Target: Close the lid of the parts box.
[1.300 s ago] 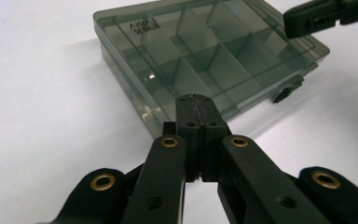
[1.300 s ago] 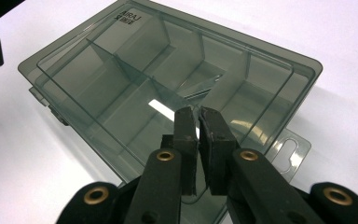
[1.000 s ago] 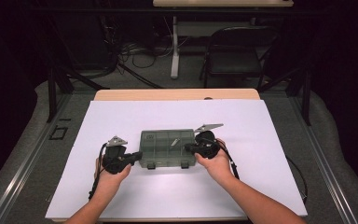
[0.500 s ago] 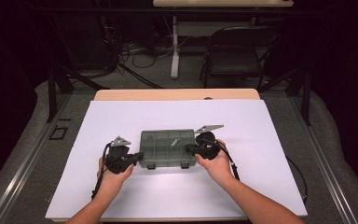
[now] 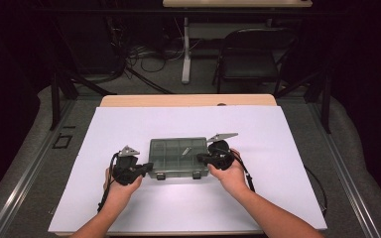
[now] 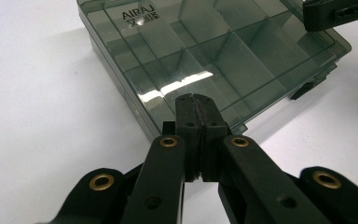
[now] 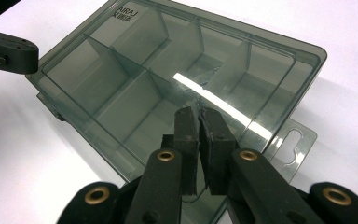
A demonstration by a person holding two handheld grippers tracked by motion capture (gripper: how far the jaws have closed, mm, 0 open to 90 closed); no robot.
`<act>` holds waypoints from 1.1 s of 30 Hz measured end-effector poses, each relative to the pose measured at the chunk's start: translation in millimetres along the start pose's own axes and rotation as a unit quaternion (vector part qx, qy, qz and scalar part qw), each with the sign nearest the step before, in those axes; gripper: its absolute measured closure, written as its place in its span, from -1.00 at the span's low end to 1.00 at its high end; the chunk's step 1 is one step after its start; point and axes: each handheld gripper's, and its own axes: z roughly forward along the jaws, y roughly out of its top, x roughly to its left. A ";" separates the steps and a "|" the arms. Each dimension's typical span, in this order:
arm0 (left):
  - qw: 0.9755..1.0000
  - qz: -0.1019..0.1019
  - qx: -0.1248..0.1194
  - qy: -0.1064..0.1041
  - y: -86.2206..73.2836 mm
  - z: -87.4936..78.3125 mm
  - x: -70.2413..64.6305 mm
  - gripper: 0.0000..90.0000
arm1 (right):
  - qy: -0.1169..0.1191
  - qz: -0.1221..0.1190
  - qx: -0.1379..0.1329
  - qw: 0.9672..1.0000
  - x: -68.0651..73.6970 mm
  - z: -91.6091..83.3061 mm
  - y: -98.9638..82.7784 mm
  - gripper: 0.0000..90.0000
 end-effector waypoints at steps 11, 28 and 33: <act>1.000 -0.001 0.005 -0.007 0.8 -4.9 -1.0 0.87 | -0.010 -0.015 -0.003 1.000 1.0 -3.9 1.3 0.87; 1.000 -0.005 -0.005 -0.025 -8.3 -32.7 8.8 -0.02 | -0.013 -0.045 -0.029 0.998 14.8 -31.9 1.8 -0.01; 1.000 0.016 -0.012 -0.021 -15.6 -42.2 11.3 -0.13 | -0.031 -0.049 -0.035 0.998 18.2 -42.8 -3.7 -0.27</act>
